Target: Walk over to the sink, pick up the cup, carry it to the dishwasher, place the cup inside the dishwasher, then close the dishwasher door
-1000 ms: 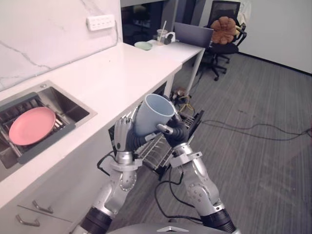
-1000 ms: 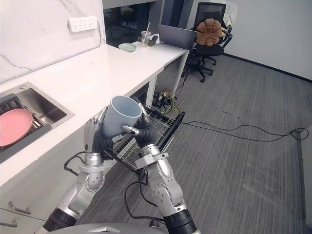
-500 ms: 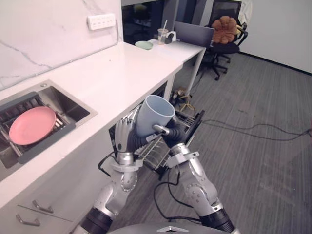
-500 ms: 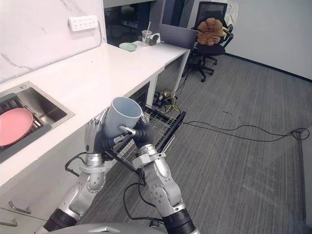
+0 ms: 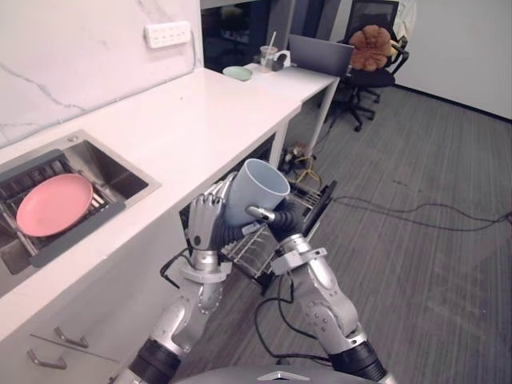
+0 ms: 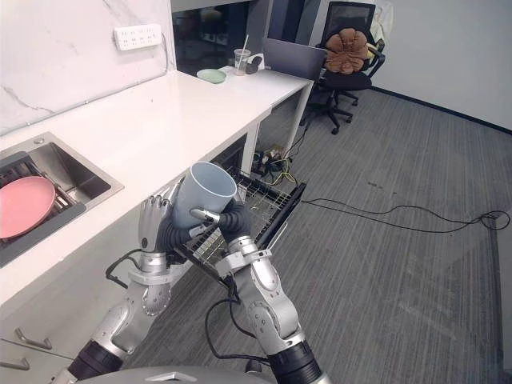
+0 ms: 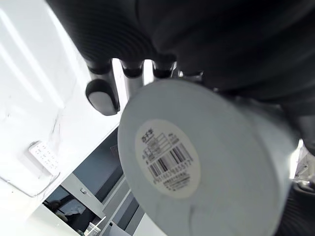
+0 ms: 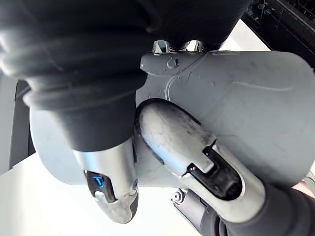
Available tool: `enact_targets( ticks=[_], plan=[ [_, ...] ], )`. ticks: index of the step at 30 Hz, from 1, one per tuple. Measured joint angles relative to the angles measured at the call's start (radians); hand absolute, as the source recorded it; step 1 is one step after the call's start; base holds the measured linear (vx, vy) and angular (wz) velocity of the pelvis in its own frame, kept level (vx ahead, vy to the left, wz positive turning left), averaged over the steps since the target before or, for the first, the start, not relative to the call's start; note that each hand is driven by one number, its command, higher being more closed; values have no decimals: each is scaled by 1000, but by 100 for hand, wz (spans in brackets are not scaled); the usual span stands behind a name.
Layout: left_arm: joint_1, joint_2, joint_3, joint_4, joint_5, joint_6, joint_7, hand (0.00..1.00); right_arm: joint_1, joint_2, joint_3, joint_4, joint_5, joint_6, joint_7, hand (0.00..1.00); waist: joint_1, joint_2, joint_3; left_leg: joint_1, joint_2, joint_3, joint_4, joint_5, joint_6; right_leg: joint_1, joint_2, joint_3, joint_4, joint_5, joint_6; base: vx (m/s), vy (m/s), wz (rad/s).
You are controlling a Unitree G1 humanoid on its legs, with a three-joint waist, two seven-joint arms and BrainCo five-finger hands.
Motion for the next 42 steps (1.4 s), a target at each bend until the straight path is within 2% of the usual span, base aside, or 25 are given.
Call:
enact_targets(
  ticks=[5,6,10,16,19,27,29,30,42],
  plan=[
    [-9,3,0,0,0,4,0,100,-15,-11,4,0,-1,1,-9,0,0,0,0,0,0,-2,0,0,0,1,0,-2,0,0,0,0,0,0],
    [-9,6,0,0,0,4,0,100,-15,-11,5,0,-1,2,-10,100,0,0,0,0,0,-3,0,0,0,1,0,-2,0,0,0,0,0,0],
    [-9,26,-1,0,0,6,0,100,-15,-12,7,-8,0,20,-23,100,0,0,0,0,-1,-4,0,1,1,2,-1,-3,0,-1,-1,0,0,0],
    [-9,29,-2,0,0,6,-1,100,-15,-13,12,-15,-5,19,-49,100,0,0,0,-2,-3,-11,1,1,2,4,-4,-5,0,-1,-1,0,0,2],
    [-9,33,-2,-1,0,6,-1,100,-15,-13,11,-18,-38,17,-51,100,0,0,0,-2,-4,-11,1,1,2,3,-4,-5,0,-1,0,0,0,0],
    [-8,39,-4,-3,-3,6,-1,100,-15,-16,12,-23,-42,17,-54,100,0,0,0,-3,-4,-12,1,2,2,3,-4,-6,0,-1,0,0,0,0],
    [-8,39,-7,-4,-19,7,0,100,-16,-16,14,-29,-78,16,-66,100,0,0,0,-3,-4,-13,1,2,2,3,-4,-6,0,-1,0,0,0,0],
    [-8,39,-8,-4,-21,7,0,0,-17,-16,15,-29,-80,16,-69,100,0,0,0,-3,-4,-13,1,2,2,3,-4,-6,0,-1,0,0,0,0],
    [9,35,-30,-46,-70,15,-8,0,-52,-8,25,-29,-118,-7,-111,100,3,3,4,-3,-4,-13,1,2,2,3,-4,-6,0,-1,1,0,0,0]
  ],
)
